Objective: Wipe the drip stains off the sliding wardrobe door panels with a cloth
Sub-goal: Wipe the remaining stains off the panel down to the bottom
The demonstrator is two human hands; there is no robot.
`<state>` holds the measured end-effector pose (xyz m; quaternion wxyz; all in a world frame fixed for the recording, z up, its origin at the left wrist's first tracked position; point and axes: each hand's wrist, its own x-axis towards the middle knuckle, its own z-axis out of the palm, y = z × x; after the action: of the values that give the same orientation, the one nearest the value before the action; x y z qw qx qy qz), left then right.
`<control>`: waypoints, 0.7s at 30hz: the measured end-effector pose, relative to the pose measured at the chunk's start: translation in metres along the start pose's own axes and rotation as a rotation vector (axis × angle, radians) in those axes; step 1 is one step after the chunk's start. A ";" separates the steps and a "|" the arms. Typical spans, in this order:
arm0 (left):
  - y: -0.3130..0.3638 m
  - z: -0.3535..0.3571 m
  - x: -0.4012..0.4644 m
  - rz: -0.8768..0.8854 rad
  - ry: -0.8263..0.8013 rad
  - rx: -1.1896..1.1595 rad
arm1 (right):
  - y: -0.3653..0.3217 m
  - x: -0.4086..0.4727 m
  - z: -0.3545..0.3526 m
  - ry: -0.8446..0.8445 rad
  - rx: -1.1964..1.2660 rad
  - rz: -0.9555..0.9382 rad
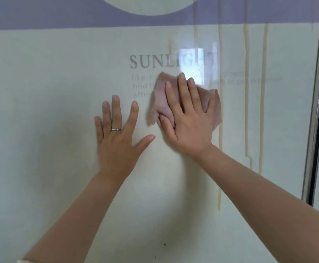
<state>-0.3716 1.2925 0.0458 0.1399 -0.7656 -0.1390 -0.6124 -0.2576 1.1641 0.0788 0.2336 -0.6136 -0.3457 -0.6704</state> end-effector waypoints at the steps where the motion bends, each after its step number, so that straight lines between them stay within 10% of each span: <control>1: 0.000 -0.001 0.000 -0.001 -0.001 0.008 | 0.008 0.011 -0.001 -0.009 0.014 -0.038; 21: -0.003 0.004 -0.001 0.008 0.006 0.071 | -0.022 0.000 0.008 -0.011 0.038 0.166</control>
<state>-0.3690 1.2970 0.0445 0.1699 -0.7588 -0.1571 -0.6088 -0.2688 1.1850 0.0754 0.2977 -0.6394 -0.3076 -0.6387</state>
